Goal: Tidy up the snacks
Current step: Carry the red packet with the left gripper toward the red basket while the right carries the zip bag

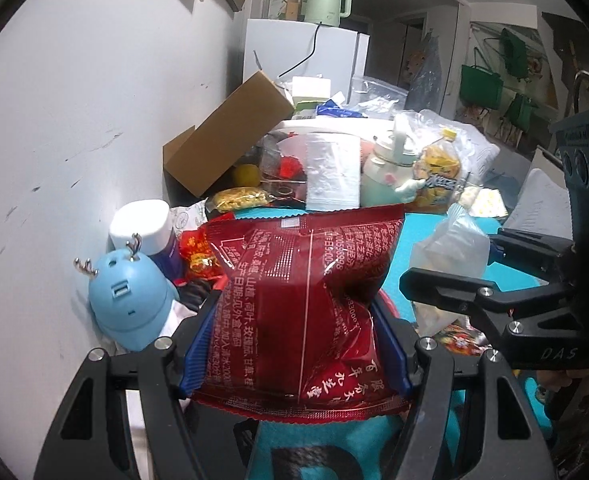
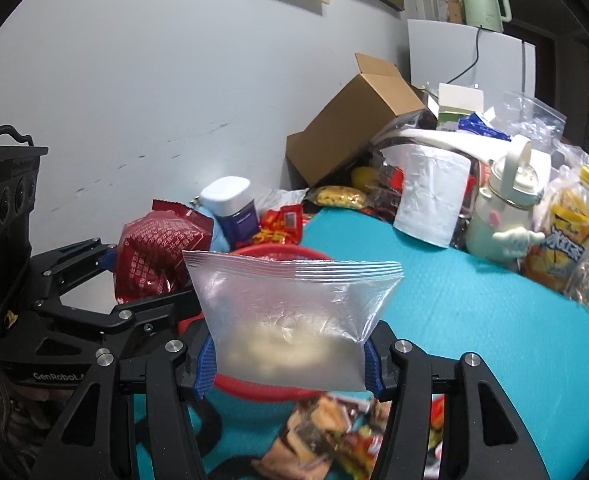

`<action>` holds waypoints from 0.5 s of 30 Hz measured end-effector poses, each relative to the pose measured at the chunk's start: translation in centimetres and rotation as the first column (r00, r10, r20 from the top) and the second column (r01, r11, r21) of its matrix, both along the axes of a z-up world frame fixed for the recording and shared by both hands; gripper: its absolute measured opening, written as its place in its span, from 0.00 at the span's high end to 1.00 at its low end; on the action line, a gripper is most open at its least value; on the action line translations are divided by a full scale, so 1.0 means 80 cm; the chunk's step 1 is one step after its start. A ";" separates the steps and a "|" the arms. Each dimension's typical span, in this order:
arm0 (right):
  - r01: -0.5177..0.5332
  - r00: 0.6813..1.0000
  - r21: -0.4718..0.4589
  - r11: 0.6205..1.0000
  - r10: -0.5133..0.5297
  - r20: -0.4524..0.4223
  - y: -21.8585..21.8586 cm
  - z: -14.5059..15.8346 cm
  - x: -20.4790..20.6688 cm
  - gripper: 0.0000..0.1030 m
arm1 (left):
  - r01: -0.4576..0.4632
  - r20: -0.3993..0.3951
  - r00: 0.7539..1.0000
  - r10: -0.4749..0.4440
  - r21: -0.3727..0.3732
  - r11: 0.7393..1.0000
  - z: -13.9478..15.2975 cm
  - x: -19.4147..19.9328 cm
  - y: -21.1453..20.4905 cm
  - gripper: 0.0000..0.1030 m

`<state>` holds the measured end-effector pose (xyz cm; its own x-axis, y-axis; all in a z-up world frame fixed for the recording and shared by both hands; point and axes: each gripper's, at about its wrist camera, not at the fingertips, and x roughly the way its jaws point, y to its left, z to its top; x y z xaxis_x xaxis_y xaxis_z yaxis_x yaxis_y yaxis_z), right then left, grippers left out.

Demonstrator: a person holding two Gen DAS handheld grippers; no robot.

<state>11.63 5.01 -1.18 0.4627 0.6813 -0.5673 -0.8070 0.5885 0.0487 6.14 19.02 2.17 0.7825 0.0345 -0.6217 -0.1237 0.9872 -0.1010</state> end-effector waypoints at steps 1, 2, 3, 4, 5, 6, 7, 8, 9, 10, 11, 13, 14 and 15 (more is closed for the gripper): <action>0.001 1.000 -0.004 1.000 -0.001 -0.001 0.004 -0.001 0.006 0.45 | 0.000 -0.008 1.000 0.000 0.006 1.000 -0.002 0.006 0.003 0.33; 0.002 1.000 -0.006 1.000 -0.002 -0.002 0.008 -0.002 0.012 0.45 | -0.001 -0.012 1.000 0.001 0.013 1.000 -0.004 0.011 0.006 0.33; 0.004 1.000 -0.009 1.000 -0.004 -0.003 0.012 -0.004 0.016 0.45 | -0.001 -0.016 1.000 0.001 0.017 1.000 -0.006 0.015 0.008 0.33; 0.004 1.000 -0.015 1.000 -0.004 -0.005 0.017 -0.006 0.022 0.45 | -0.004 -0.026 1.000 0.005 0.021 1.000 -0.009 0.021 0.011 0.33; 0.005 1.000 -0.018 1.000 -0.005 -0.005 0.019 -0.007 0.026 0.45 | -0.007 -0.033 0.999 0.007 0.020 1.000 -0.012 0.025 0.014 0.33; 0.005 1.000 -0.024 1.000 -0.005 -0.008 0.023 -0.009 0.030 0.45 | -0.008 -0.041 0.999 0.009 0.018 1.000 -0.015 0.029 0.017 0.33; 0.002 1.000 -0.027 1.000 -0.003 -0.009 0.027 -0.011 0.034 0.45 | -0.012 -0.051 0.999 0.012 0.015 1.000 -0.019 0.035 0.021 0.33; 0.002 1.000 -0.030 1.000 -0.003 -0.011 0.030 -0.013 0.036 0.45 | -0.015 -0.058 0.998 0.016 0.013 1.000 -0.022 0.038 0.023 0.33; 0.003 1.000 -0.033 0.999 -0.004 -0.015 0.033 -0.015 0.040 0.45 | -0.022 -0.065 0.998 0.022 0.011 1.000 -0.026 0.042 0.025 0.33; 0.006 1.000 -0.038 0.999 -0.006 -0.023 0.037 -0.019 0.044 0.45 | -0.029 -0.068 0.997 0.030 0.011 1.000 -0.028 0.044 0.027 0.33; 0.009 0.999 -0.040 0.999 -0.010 -0.030 0.039 -0.021 0.048 0.45 | -0.037 -0.074 0.997 0.038 0.014 0.999 -0.031 0.047 0.029 0.33; 0.010 0.999 -0.043 0.999 -0.013 -0.052 0.043 -0.028 0.055 0.45 | -0.042 -0.081 0.996 0.043 0.014 0.999 -0.036 0.051 0.031 0.33; 0.013 0.998 -0.045 0.999 -0.016 -0.063 0.046 -0.032 0.059 0.45 | -0.045 -0.087 0.995 0.046 0.014 0.999 -0.038 0.053 0.033 0.33; 0.013 0.998 -0.047 0.999 -0.016 -0.067 0.047 -0.034 0.061 0.45 | -0.047 -0.092 0.995 0.048 0.016 0.999 -0.040 0.055 0.034 0.33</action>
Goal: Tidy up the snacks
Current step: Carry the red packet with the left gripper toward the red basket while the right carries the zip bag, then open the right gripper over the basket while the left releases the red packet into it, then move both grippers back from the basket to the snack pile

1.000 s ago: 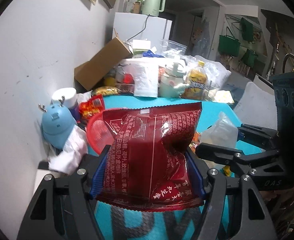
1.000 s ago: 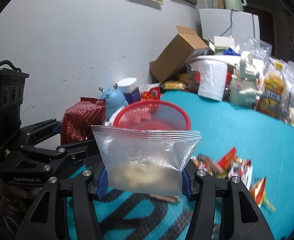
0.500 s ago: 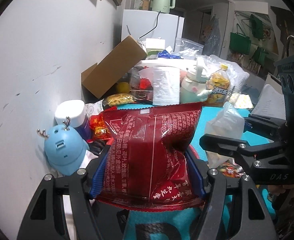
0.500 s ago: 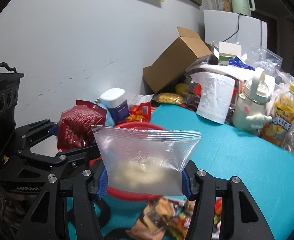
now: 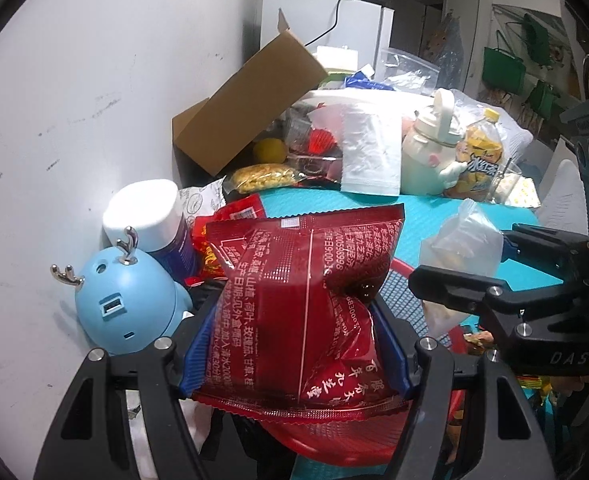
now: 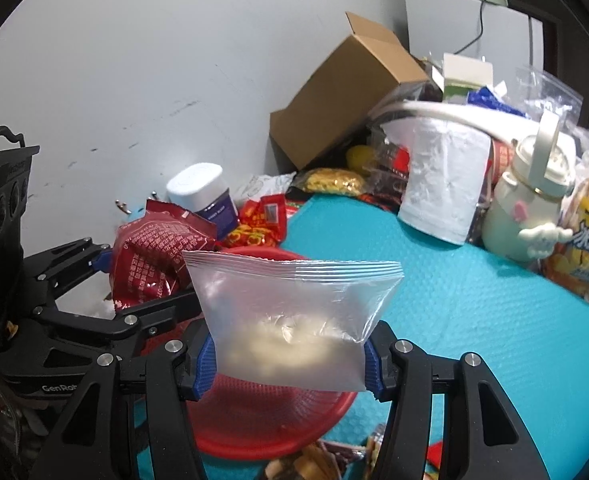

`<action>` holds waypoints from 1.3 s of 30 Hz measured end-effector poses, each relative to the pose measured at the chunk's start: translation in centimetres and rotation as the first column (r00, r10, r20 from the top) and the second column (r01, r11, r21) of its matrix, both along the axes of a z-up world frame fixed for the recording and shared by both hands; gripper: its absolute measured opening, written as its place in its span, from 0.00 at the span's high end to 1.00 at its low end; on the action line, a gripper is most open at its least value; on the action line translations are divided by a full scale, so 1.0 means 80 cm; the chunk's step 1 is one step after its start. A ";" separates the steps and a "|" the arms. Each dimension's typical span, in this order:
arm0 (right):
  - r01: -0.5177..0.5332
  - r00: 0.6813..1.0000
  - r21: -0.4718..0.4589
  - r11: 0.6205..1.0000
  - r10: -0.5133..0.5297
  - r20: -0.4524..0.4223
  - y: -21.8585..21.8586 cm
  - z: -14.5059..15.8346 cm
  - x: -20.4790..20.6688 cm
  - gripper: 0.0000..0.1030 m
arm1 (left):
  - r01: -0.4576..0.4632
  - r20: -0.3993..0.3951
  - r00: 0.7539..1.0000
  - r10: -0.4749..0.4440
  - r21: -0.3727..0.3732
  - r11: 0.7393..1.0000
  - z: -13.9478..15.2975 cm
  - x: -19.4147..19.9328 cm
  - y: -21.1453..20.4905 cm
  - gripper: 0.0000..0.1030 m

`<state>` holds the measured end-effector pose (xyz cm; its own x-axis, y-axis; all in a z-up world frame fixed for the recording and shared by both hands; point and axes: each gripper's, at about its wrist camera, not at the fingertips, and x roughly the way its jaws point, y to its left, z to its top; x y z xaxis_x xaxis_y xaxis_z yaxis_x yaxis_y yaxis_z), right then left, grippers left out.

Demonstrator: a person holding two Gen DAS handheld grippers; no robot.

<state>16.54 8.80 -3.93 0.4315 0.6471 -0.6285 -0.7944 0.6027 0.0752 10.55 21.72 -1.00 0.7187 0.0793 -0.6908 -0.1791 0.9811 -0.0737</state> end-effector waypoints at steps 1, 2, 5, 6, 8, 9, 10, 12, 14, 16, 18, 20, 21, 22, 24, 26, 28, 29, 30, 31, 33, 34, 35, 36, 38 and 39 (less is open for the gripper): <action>0.000 1.000 -0.003 1.000 0.000 -0.003 0.001 -0.002 0.002 0.45 | -0.004 -0.006 1.000 0.004 0.004 1.000 -0.002 0.002 0.001 0.33; 0.002 1.000 -0.008 1.000 -0.002 -0.007 0.003 -0.004 0.004 0.45 | -0.008 -0.012 1.000 0.008 0.010 1.000 -0.004 0.003 0.002 0.33; 0.004 1.000 -0.018 1.000 -0.004 -0.018 0.005 -0.010 0.007 0.44 | -0.022 -0.025 0.999 0.023 0.029 0.999 -0.008 0.007 0.001 0.33; 0.001 1.000 -0.021 1.000 -0.002 -0.020 0.006 -0.012 0.007 0.44 | -0.027 -0.031 0.999 0.028 0.036 0.999 -0.010 0.008 0.001 0.32; -0.001 1.000 -0.033 0.999 0.001 -0.023 0.008 -0.015 0.007 0.44 | -0.029 -0.040 0.999 0.031 0.040 0.999 -0.012 0.010 0.001 0.32; -0.001 1.000 -0.039 0.999 0.000 -0.025 0.009 -0.017 0.007 0.43 | -0.037 -0.046 0.998 0.039 0.042 0.998 -0.013 0.010 0.001 0.31; -0.001 1.000 -0.047 0.999 0.000 -0.028 0.010 -0.019 0.007 0.40 | -0.048 -0.056 0.997 0.050 0.043 0.998 -0.014 0.012 0.002 0.30; 0.001 0.999 -0.054 0.999 -0.003 -0.037 0.010 -0.022 0.008 0.35 | -0.059 -0.068 0.996 0.062 0.043 0.997 -0.016 0.013 0.004 0.26; 0.007 0.999 -0.057 0.998 -0.009 -0.045 0.008 -0.024 0.009 0.31 | -0.069 -0.066 0.995 0.072 0.045 0.997 -0.015 0.012 0.005 0.23; 0.016 0.999 -0.060 0.998 -0.018 -0.043 0.006 -0.024 0.010 0.31 | -0.076 -0.065 0.995 0.079 0.054 0.996 -0.012 0.012 0.005 0.20; 0.024 0.999 -0.064 0.998 -0.026 -0.042 0.003 -0.025 0.011 0.31 | -0.087 -0.066 0.994 0.091 0.069 0.994 -0.011 0.012 0.005 0.16; 0.029 0.998 -0.065 0.997 -0.033 -0.046 0.002 -0.024 0.011 0.31 | -0.086 -0.066 0.994 0.090 0.070 0.994 -0.009 0.012 0.005 0.16; 0.030 0.998 -0.065 0.997 -0.034 -0.047 0.002 -0.023 0.012 0.31 | -0.083 -0.068 0.994 0.087 0.067 0.994 -0.008 0.012 0.005 0.16; 0.030 0.998 -0.064 0.997 -0.033 -0.045 0.001 -0.022 0.011 0.31 | -0.082 -0.069 0.994 0.086 0.067 0.994 -0.007 0.011 0.005 0.16; 0.032 0.999 -0.063 0.998 -0.035 -0.040 0.000 -0.019 0.010 0.31 | -0.080 -0.066 0.994 0.084 0.068 0.994 -0.004 0.010 0.003 0.16; 0.033 0.999 -0.057 0.998 -0.035 -0.034 -0.002 -0.015 0.008 0.31 | -0.078 -0.059 0.995 0.082 0.067 0.995 0.001 0.007 0.001 0.16; 0.036 0.999 -0.052 0.998 -0.038 -0.028 -0.004 -0.012 0.006 0.31 | -0.076 -0.052 0.996 0.079 0.067 0.995 0.006 0.004 -0.001 0.16; 0.037 0.999 -0.049 0.998 -0.038 -0.023 -0.005 -0.009 0.005 0.31 | -0.075 -0.049 0.996 0.078 0.067 0.995 0.008 0.004 -0.002 0.16; 0.039 0.999 -0.046 0.998 -0.040 -0.019 -0.007 -0.007 0.004 0.31 | -0.074 -0.045 0.996 0.077 0.068 0.995 0.011 0.002 -0.003 0.16; 0.042 0.999 -0.042 0.998 -0.043 -0.012 -0.009 -0.003 0.002 0.31 | -0.074 -0.041 0.996 0.077 0.070 0.995 0.015 0.000 -0.005 0.16; 0.046 0.999 -0.033 0.998 -0.046 -0.003 -0.013 0.003 -0.003 0.31 | -0.075 -0.032 0.997 0.077 0.078 0.994 0.023 -0.004 -0.009 0.16; 0.047 0.999 -0.027 0.999 -0.047 0.002 -0.016 0.007 -0.005 0.31 | -0.073 -0.025 0.997 0.075 0.084 0.994 0.027 -0.007 -0.012 0.16; 0.048 0.999 -0.023 0.999 -0.048 0.008 -0.018 0.009 -0.007 0.31 | -0.072 -0.022 0.997 0.075 0.088 0.993 0.031 -0.009 -0.014 0.16; 0.049 0.999 -0.020 0.999 -0.049 0.015 -0.020 0.013 -0.010 0.31 | -0.073 -0.016 0.997 0.074 0.091 0.993 0.034 -0.012 -0.017 0.16; 0.053 0.998 -0.011 0.999 -0.053 0.033 -0.027 0.020 -0.017 0.31 | -0.069 -0.001 0.998 0.069 0.095 0.993 0.043 -0.019 -0.022 0.16; 0.055 0.998 -0.007 0.998 -0.055 0.041 -0.031 0.024 -0.021 0.31 | -0.066 0.006 0.998 0.066 0.098 0.993 0.047 -0.023 -0.026 0.16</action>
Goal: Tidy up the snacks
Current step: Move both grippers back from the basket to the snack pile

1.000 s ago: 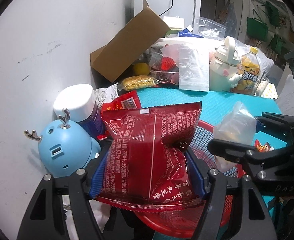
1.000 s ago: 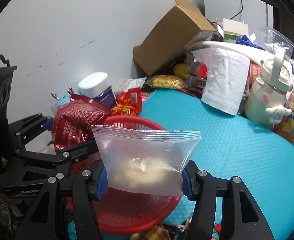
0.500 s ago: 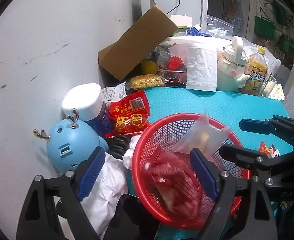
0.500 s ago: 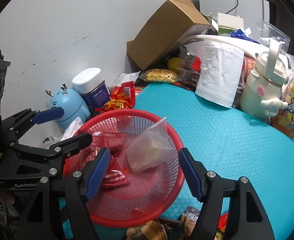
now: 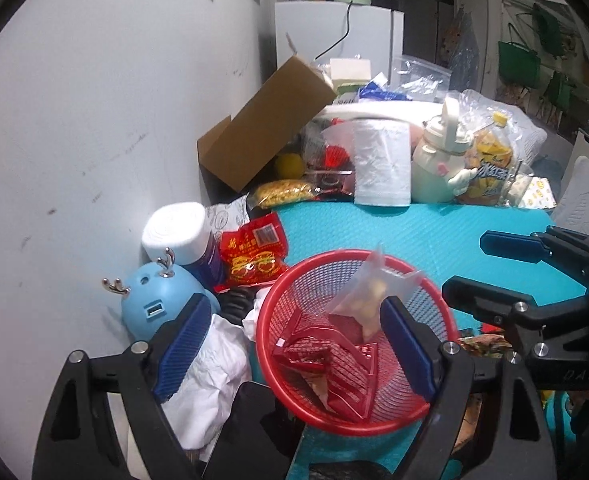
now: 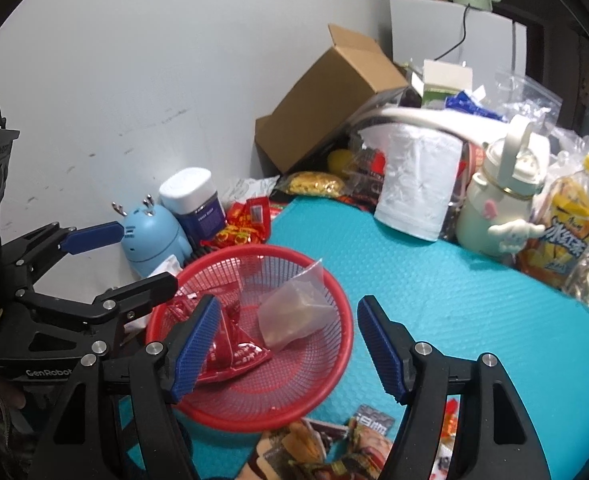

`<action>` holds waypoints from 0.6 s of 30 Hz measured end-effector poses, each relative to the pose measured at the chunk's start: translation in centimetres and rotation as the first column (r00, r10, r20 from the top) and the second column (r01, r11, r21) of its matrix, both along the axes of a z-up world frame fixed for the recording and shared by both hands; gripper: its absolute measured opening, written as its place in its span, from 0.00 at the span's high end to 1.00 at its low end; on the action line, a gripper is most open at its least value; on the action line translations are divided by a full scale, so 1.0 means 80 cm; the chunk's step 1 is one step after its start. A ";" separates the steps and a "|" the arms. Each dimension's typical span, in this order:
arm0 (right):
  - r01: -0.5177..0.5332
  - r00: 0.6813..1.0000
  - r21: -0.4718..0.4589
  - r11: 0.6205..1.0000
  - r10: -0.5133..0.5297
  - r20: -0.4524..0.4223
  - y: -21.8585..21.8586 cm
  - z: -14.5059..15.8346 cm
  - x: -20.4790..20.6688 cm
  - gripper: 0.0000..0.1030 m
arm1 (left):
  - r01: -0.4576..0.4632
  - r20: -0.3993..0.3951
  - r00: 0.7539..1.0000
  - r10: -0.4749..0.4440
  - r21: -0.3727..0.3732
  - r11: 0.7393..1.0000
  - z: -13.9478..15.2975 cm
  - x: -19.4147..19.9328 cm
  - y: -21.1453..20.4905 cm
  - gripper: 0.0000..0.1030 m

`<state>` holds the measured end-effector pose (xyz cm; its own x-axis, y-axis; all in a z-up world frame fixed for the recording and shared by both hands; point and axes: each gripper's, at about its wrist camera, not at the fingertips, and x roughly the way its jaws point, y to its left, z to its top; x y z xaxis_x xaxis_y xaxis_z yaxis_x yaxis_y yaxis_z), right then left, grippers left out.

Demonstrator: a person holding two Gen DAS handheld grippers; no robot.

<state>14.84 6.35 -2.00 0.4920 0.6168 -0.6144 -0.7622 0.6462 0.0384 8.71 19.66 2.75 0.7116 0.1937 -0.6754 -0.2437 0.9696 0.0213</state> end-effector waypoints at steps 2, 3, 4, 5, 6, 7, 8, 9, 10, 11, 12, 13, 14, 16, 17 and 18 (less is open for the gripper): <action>0.003 1.000 0.011 1.000 -0.003 0.014 -0.008 0.007 -0.008 0.31 | 0.006 0.015 1.000 -0.006 0.009 1.000 0.009 -0.009 -0.008 0.16; 0.004 1.000 0.016 1.000 -0.004 0.022 -0.012 0.010 -0.012 0.31 | 0.008 0.020 1.000 -0.008 0.012 1.000 0.012 -0.012 -0.011 0.16; 0.005 0.999 0.021 1.000 -0.006 0.032 -0.016 0.014 -0.017 0.31 | 0.011 0.026 1.000 -0.011 0.017 1.000 0.016 -0.016 -0.016 0.16; 0.008 0.999 0.026 1.000 -0.009 0.043 -0.021 0.018 -0.022 0.31 | 0.016 0.032 0.999 -0.016 0.020 1.000 0.020 -0.020 -0.020 0.16; 0.011 0.999 0.030 1.000 -0.012 0.052 -0.026 0.021 -0.027 0.31 | 0.020 0.038 0.999 -0.021 0.023 1.000 0.024 -0.024 -0.025 0.16; 0.015 0.998 0.034 0.999 -0.017 0.061 -0.031 0.024 -0.033 0.31 | 0.024 0.043 0.999 -0.026 0.027 0.999 0.027 -0.028 -0.030 0.16; 0.018 0.998 0.038 0.999 -0.021 0.067 -0.036 0.027 -0.037 0.31 | 0.030 0.047 0.998 -0.031 0.029 0.999 0.030 -0.033 -0.035 0.16; 0.025 0.997 0.043 0.999 -0.028 0.073 -0.040 0.029 -0.041 0.31 | 0.036 0.051 0.998 -0.037 0.027 0.999 0.033 -0.037 -0.040 0.16; 0.038 0.996 0.050 0.998 -0.042 0.079 -0.047 0.032 -0.046 0.31 | 0.041 0.055 0.998 -0.043 0.026 0.999 0.036 -0.041 -0.044 0.16; 0.046 0.995 0.054 0.997 -0.050 0.081 -0.054 0.033 -0.050 0.31 | 0.048 0.061 0.997 -0.049 0.025 0.999 0.038 -0.044 -0.049 0.16; 0.049 0.995 0.059 0.997 -0.054 0.082 -0.060 0.035 -0.055 0.31 | 0.054 0.065 0.996 -0.056 0.026 0.998 0.041 -0.048 -0.054 0.16; 0.052 0.995 0.064 0.997 -0.058 0.086 -0.066 0.036 -0.059 0.31 | 0.063 0.070 0.995 -0.065 0.027 0.998 0.044 -0.052 -0.061 0.16; 0.057 0.994 0.067 0.996 -0.063 0.091 -0.072 0.038 -0.063 0.31 | 0.070 0.073 0.995 -0.072 0.028 0.997 0.045 -0.054 -0.066 0.16; 0.070 0.991 0.071 0.995 -0.078 0.105 -0.084 0.040 -0.071 0.31 | 0.092 0.084 0.992 -0.094 0.031 0.995 0.049 -0.061 -0.080 0.16; 0.079 0.990 0.074 0.994 -0.087 0.111 -0.091 0.042 -0.076 0.31 | 0.100 0.087 0.991 -0.102 0.033 0.994 0.050 -0.064 -0.085 0.16; 0.087 0.989 0.077 0.993 -0.095 0.114 -0.097 0.042 -0.081 0.31 | 0.109 0.089 0.990 -0.112 0.034 0.993 0.051 -0.067 -0.091 0.16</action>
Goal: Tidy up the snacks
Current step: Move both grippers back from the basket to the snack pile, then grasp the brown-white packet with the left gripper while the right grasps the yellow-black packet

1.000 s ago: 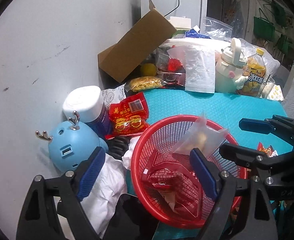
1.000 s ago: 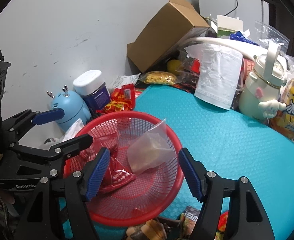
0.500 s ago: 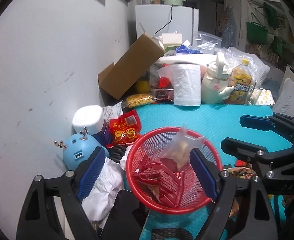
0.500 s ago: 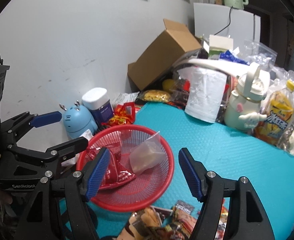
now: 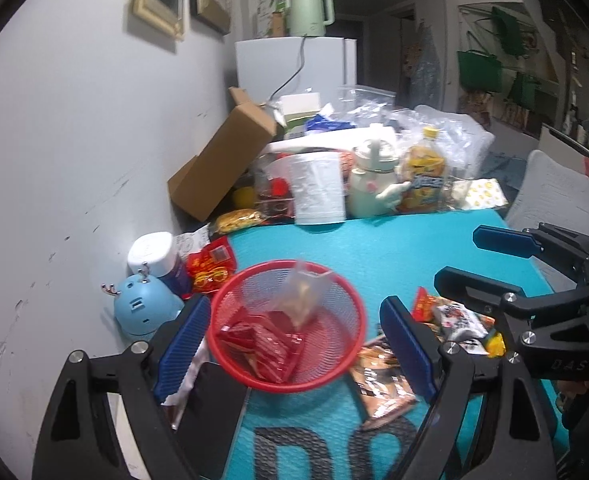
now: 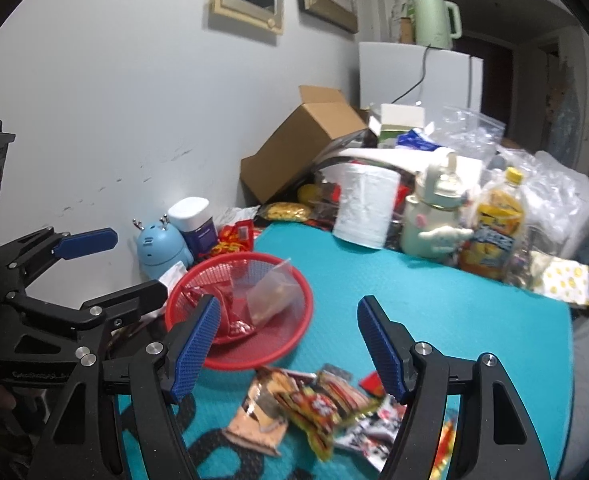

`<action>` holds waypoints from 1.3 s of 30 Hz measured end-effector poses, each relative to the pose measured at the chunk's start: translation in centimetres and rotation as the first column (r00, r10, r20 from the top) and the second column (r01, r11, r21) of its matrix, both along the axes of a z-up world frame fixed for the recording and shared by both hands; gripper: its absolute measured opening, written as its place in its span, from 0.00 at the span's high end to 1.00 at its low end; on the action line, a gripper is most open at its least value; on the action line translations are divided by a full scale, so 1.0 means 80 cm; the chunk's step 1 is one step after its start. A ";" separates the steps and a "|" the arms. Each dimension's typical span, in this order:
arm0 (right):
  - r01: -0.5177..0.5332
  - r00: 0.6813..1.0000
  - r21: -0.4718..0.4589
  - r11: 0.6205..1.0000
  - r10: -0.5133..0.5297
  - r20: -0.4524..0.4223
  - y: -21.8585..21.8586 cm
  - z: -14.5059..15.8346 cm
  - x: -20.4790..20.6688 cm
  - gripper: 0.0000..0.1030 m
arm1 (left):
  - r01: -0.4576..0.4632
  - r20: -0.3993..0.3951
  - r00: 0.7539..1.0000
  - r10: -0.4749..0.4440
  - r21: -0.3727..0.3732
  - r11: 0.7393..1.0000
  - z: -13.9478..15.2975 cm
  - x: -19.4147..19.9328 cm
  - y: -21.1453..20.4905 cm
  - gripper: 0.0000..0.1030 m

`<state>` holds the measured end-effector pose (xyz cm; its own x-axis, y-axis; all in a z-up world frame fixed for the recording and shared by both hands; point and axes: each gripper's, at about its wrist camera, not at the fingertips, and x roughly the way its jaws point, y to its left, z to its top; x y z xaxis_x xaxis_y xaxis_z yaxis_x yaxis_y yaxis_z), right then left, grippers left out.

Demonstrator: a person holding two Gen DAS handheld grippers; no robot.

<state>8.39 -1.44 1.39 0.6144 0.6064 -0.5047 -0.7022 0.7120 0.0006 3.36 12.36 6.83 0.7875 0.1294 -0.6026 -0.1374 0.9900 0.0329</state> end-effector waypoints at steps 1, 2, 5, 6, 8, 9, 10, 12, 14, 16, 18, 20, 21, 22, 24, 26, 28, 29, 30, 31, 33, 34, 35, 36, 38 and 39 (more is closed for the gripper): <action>0.008 1.000 0.002 1.000 -0.008 0.002 -0.006 0.000 -0.004 0.31 | 0.012 0.001 1.000 -0.012 -0.001 1.000 0.001 -0.003 -0.007 0.16; 0.016 1.000 0.005 1.000 -0.016 0.004 -0.014 0.000 -0.008 0.31 | 0.018 0.001 1.000 -0.018 -0.004 1.000 0.002 -0.004 -0.012 0.16; 0.047 0.999 0.008 0.999 -0.047 0.013 -0.033 -0.001 -0.020 0.31 | 0.052 -0.001 0.999 -0.052 -0.028 0.998 0.001 -0.009 -0.028 0.16; 0.063 0.998 0.008 0.998 -0.063 0.018 -0.040 -0.001 -0.025 0.31 | 0.065 -0.002 0.998 -0.065 -0.033 0.997 0.001 -0.011 -0.034 0.16; 0.085 0.996 0.006 0.996 -0.085 0.022 -0.053 -0.002 -0.032 0.31 | 0.083 -0.003 0.997 -0.083 -0.035 0.996 0.000 -0.014 -0.046 0.16; 0.094 0.995 0.006 0.996 -0.094 0.023 -0.058 -0.003 -0.036 0.31 | 0.092 -0.004 0.996 -0.092 -0.037 0.995 0.000 -0.016 -0.051 0.16; 0.103 0.994 0.004 0.995 -0.103 0.024 -0.064 -0.004 -0.039 0.31 | 0.104 -0.006 0.995 -0.104 -0.040 0.994 -0.001 -0.018 -0.057 0.16; 0.124 0.992 0.001 0.992 -0.124 0.028 -0.076 -0.006 -0.046 0.31 | 0.124 -0.011 0.992 -0.125 -0.044 0.991 -0.004 -0.021 -0.068 0.16; 0.145 0.989 -0.001 0.989 -0.145 0.030 -0.088 -0.008 -0.052 0.31 | 0.141 -0.013 0.990 -0.142 -0.049 0.989 -0.007 -0.024 -0.077 0.16; 0.161 0.986 0.001 0.987 -0.161 0.028 -0.098 -0.011 -0.057 0.31 | 0.159 -0.017 0.987 -0.160 -0.054 0.986 -0.009 -0.026 -0.087 0.16; 0.177 0.984 0.000 0.984 -0.177 0.025 -0.108 -0.014 -0.062 0.31 | 0.174 -0.019 0.984 -0.175 -0.059 0.983 -0.011 -0.027 -0.095 0.16; 0.195 0.981 0.000 0.981 -0.194 0.021 -0.118 -0.018 -0.065 0.31 | 0.192 -0.022 0.981 -0.193 -0.066 0.979 -0.014 -0.028 -0.105 0.16; 0.205 0.979 0.001 0.979 -0.205 0.016 -0.124 -0.020 -0.066 0.31 | 0.199 -0.024 0.979 -0.201 -0.069 0.978 -0.015 -0.028 -0.109 0.16; 0.211 0.977 0.001 0.977 -0.211 0.014 -0.129 -0.022 -0.068 0.31 | 0.208 -0.028 0.977 -0.211 -0.071 0.976 -0.017 -0.028 -0.113 0.16; 0.226 0.974 0.000 0.974 -0.226 0.006 -0.141 -0.028 -0.072 0.31 | 0.225 -0.035 0.973 -0.228 -0.075 0.971 -0.022 -0.029 -0.123 0.16; 0.246 0.969 -0.008 0.969 -0.246 0.002 -0.151 -0.034 -0.075 0.31 | 0.248 -0.037 0.967 -0.251 -0.079 0.966 -0.026 -0.029 -0.134 0.16; 0.259 0.966 -0.011 0.966 -0.259 -0.003 -0.161 -0.041 -0.076 0.31 | 0.267 -0.042 0.962 -0.271 -0.078 0.961 -0.031 -0.029 -0.144 0.16; 0.264 0.964 -0.012 0.964 -0.264 -0.010 -0.166 -0.044 -0.077 0.31 | 0.281 -0.048 0.957 -0.285 -0.077 0.957 -0.034 -0.029 -0.150 0.16; 0.268 0.963 -0.012 0.963 -0.269 -0.017 -0.172 -0.048 -0.078 0.31 | 0.296 -0.051 0.952 -0.301 -0.078 0.952 -0.037 -0.029 -0.156 0.16; 0.270 0.963 -0.011 0.963 -0.270 -0.022 -0.175 -0.051 -0.079 0.31 | 0.308 -0.055 0.948 -0.313 -0.080 0.948 -0.040 -0.029 -0.161 0.16; 0.279 0.960 -0.013 0.960 -0.280 -0.034 -0.184 -0.057 -0.079 0.31 | 0.323 -0.063 0.943 -0.328 -0.083 0.943 -0.046 -0.028 -0.170 0.16; 0.281 0.959 -0.014 0.959 -0.282 -0.042 -0.189 -0.062 -0.079 0.31 | 0.329 -0.069 0.940 -0.335 -0.084 0.941 -0.049 -0.028 -0.174 0.16; 0.284 0.958 -0.015 0.959 -0.284 -0.049 -0.192 -0.065 -0.079 0.31 | 0.332 -0.075 0.938 -0.339 -0.084 0.939 -0.052 -0.027 -0.178 0.16; 0.287 0.956 -0.018 0.958 -0.287 -0.058 -0.196 -0.070 -0.079 0.31 | 0.335 -0.081 0.936 -0.342 -0.085 0.938 -0.055 -0.026 -0.182 0.16; 0.292 0.953 -0.022 0.956 -0.293 -0.071 -0.203 -0.078 -0.078 0.31 | 0.337 -0.093 0.934 -0.345 -0.089 0.937 -0.061 -0.023 -0.186 0.16; 0.294 0.952 -0.024 0.956 -0.295 -0.077 -0.205 -0.081 -0.077 0.31 | 0.337 -0.101 0.933 -0.346 -0.091 0.937 -0.064 -0.022 -0.189 0.16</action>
